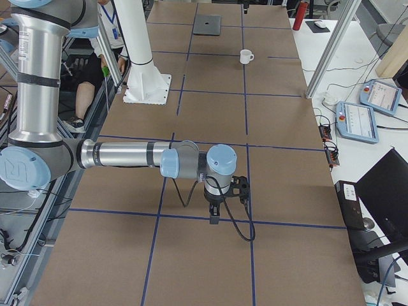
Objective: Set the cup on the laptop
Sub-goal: 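Move the left gripper over the white cup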
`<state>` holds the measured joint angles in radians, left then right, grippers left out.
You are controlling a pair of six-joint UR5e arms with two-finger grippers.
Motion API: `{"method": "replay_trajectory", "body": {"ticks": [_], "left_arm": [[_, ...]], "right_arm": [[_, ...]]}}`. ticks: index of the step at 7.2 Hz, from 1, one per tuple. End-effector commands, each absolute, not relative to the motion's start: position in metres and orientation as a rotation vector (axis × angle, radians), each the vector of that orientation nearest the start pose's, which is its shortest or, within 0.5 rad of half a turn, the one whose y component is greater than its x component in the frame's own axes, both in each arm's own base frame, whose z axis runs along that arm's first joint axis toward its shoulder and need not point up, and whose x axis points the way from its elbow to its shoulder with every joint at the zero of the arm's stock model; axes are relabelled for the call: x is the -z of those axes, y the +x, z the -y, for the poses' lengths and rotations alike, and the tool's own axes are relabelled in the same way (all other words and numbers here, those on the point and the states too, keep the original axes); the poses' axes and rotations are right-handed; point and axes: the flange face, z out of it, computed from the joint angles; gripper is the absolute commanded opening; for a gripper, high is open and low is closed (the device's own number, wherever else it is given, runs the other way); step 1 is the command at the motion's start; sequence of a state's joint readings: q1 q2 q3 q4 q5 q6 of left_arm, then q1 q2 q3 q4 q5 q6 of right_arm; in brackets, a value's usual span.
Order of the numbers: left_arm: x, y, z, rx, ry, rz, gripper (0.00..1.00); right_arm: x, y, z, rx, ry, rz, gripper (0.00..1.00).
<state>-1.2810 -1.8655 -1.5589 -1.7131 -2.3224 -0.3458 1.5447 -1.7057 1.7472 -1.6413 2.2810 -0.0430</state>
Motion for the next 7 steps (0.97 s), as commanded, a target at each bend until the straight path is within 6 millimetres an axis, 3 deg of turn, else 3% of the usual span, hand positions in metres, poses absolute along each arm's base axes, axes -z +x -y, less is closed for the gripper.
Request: {"method": "replay_trajectory", "body": {"ticks": [1, 3, 4, 6, 7], "left_arm": [[-0.430, 0.210, 0.663, -0.031, 0.057, -0.858, 0.99], [-0.401, 0.291, 0.692, 0.020, 0.020, -0.901, 0.99], [-0.399, 0.327, 0.694, -0.013, 0.018, -0.913, 0.99], [-0.409, 0.377, 0.683, -0.050, 0.031, -0.855, 0.99], [-0.411, 0.388, 0.679, -0.060, 0.022, -0.853, 0.99]], "right_arm": [[-0.646, 0.057, 0.434, 0.056, -0.022, 0.710, 1.00], [-0.646, 0.057, 0.434, 0.058, -0.020, 0.711, 1.00], [-0.646, 0.057, 0.434, 0.056, -0.022, 0.710, 1.00], [-0.646, 0.057, 0.434, 0.056, -0.022, 0.710, 1.00], [-0.646, 0.057, 0.434, 0.057, -0.021, 0.711, 1.00]]}}
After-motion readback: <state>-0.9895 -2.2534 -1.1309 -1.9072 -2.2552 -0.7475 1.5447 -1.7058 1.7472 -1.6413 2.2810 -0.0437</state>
